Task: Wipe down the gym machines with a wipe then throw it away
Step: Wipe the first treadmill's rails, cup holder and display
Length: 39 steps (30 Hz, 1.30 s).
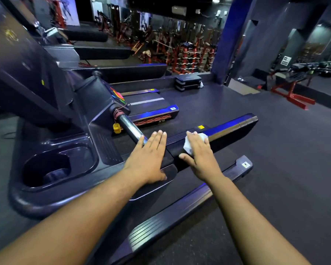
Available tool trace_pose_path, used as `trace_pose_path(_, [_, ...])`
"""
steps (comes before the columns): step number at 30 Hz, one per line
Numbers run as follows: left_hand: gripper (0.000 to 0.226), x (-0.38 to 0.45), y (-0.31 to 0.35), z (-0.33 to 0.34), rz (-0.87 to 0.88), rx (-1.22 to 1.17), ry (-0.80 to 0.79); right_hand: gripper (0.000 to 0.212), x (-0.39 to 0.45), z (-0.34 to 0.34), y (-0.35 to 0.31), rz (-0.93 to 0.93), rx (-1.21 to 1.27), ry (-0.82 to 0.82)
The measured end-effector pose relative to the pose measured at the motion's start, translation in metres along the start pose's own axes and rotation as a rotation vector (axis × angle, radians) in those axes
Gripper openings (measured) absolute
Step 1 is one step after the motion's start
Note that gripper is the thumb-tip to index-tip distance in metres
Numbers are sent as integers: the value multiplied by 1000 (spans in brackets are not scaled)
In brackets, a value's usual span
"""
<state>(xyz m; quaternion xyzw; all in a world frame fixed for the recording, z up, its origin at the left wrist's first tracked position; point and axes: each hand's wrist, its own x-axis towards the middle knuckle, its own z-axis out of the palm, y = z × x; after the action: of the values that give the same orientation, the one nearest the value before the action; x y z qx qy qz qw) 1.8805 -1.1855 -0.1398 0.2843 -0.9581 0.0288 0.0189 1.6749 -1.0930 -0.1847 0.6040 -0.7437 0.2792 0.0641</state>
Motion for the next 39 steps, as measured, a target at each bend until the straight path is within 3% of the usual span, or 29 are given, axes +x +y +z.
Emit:
trace_pose_path(3, [127,-5,-5,3,4,6,15,95,-2,4,-23,11,-5,-2])
trace_pose_path(8, [123,-29,-25,6,-17,38,-3,103,-29,17,-48,-311,-55,-123])
trace_pose_path(12, [122,-50,-37,4,-36,42,-17,105,-16,9,-23,-70,-137,5])
trace_pose_path(14, [120,-58,-42,5,-42,49,-14,110,-11,13,-39,5,-136,-15])
trace_pose_path(19, [112,-79,-60,7,-69,52,-32,111,-32,40,-118,-320,-84,-130])
trace_pose_path(22, [116,-98,-77,6,-67,61,-44,102,-28,33,-107,-425,-142,-120])
trace_pose_path(25, [115,-118,-88,4,-60,89,-42,100,-21,20,-79,-219,-244,-83])
trace_pose_path(28, [114,-132,-97,4,-53,93,-20,113,-23,23,-100,-13,-296,-94])
trace_pose_path(33, [115,-150,-117,8,-43,67,15,115,-52,53,-183,-266,-195,-156])
trace_pose_path(36, [118,-167,-134,8,-38,64,16,108,-52,48,-184,-388,-164,-188])
trace_pose_path(39, [121,-178,-145,9,-39,27,17,104,-44,37,-157,-250,-228,-129])
